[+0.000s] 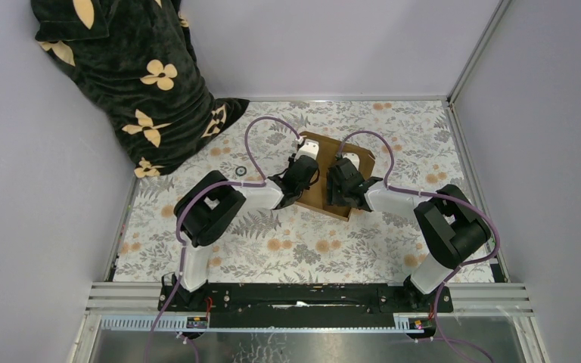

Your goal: Fold the paper box

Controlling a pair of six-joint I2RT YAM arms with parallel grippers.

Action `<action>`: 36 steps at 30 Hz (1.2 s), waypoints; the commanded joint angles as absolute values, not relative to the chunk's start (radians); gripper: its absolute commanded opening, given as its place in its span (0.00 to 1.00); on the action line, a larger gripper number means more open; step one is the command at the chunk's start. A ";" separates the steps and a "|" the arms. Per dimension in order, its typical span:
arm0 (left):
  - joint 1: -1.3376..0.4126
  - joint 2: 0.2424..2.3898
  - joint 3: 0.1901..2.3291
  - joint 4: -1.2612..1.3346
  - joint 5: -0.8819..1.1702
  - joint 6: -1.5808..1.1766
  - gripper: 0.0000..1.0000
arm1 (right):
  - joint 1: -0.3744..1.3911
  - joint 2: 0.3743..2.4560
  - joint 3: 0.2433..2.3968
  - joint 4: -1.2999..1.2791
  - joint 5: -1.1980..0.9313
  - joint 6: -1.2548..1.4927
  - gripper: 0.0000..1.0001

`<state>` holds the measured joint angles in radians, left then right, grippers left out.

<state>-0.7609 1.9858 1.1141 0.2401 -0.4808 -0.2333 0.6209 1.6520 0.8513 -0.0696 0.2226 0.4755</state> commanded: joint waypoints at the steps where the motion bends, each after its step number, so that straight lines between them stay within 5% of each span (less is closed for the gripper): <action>1: -0.757 2.016 1.116 0.316 -0.524 -0.228 0.37 | 0.629 1.627 0.850 -0.060 0.217 0.464 0.59; 17: -0.756 2.016 1.101 0.361 -0.559 -0.219 0.34 | 0.628 1.646 0.857 -0.052 0.205 0.456 0.58; 36: -0.767 2.048 1.112 0.371 -0.597 -0.194 0.16 | 0.628 1.655 0.882 -0.069 0.203 0.438 0.58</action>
<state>-0.7616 2.0274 1.1133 0.3073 -0.5346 -0.2138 0.6209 1.6531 0.8516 -0.0689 0.2157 0.4522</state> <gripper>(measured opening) 0.174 0.585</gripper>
